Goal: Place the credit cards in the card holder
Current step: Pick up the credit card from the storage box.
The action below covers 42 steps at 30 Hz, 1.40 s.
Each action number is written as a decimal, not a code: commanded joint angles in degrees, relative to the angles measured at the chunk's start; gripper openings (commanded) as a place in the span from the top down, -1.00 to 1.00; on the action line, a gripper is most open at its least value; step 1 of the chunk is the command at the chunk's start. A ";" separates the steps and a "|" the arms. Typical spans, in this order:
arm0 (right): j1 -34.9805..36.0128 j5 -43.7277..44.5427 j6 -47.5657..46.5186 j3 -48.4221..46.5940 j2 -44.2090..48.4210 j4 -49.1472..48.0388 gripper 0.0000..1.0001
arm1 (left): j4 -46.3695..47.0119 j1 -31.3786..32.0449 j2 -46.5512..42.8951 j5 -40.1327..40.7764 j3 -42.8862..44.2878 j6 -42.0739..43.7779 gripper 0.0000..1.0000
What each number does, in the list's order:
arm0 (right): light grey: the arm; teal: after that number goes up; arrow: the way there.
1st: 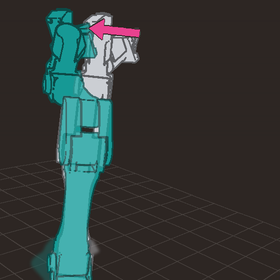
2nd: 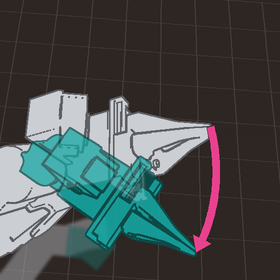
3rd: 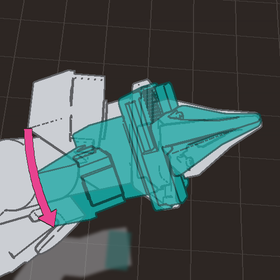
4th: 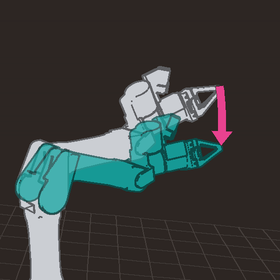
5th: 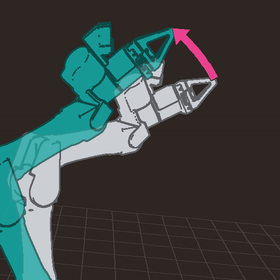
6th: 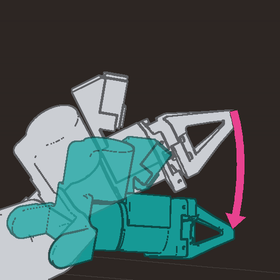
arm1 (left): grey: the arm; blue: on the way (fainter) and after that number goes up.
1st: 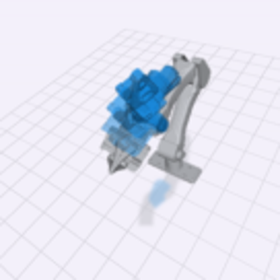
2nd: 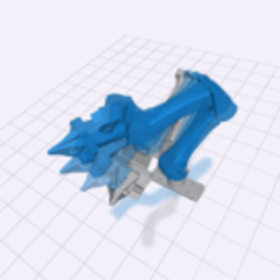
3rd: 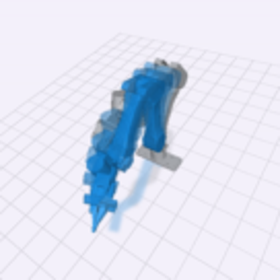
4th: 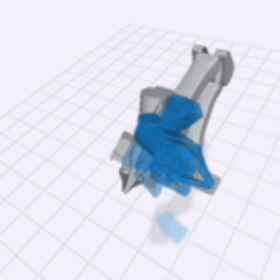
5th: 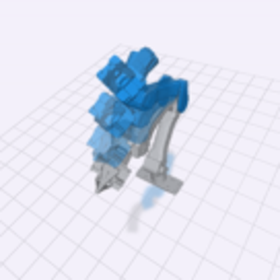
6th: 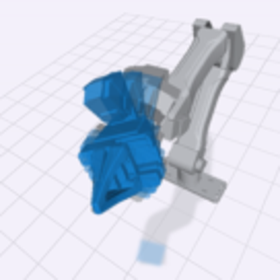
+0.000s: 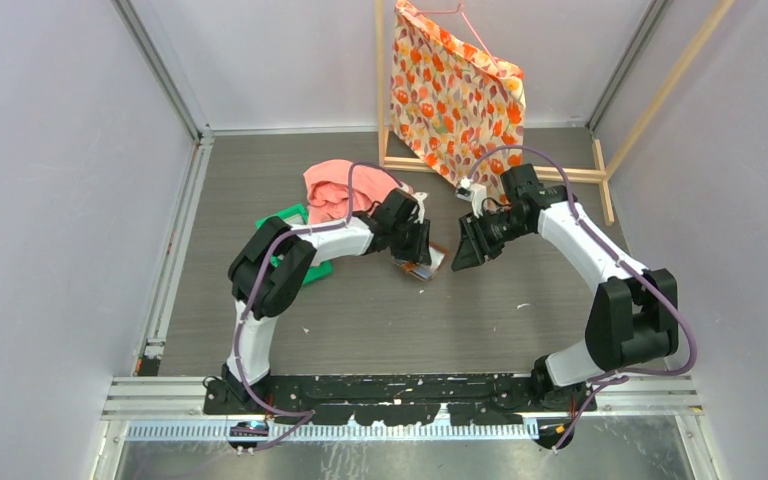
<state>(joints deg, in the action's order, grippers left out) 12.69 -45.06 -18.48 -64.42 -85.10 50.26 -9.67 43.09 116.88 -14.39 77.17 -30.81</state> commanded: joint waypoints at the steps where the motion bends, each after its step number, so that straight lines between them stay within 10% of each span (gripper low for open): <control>1: 0.32 -1.43 -2.13 -1.59 4.05 0.41 0.19 | 0.05 0.95 -2.39 -2.61 -3.98 2.25 0.41; 42: 0.90 -15.37 -20.80 1.29 12.68 8.01 -0.05 | 5.97 1.72 -38.39 2.95 -26.26 3.80 0.05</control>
<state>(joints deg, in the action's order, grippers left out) 13.08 -58.74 -35.73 -63.70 -74.59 57.25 -2.42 44.99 88.62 -15.73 49.28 -28.91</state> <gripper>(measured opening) 0.515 0.467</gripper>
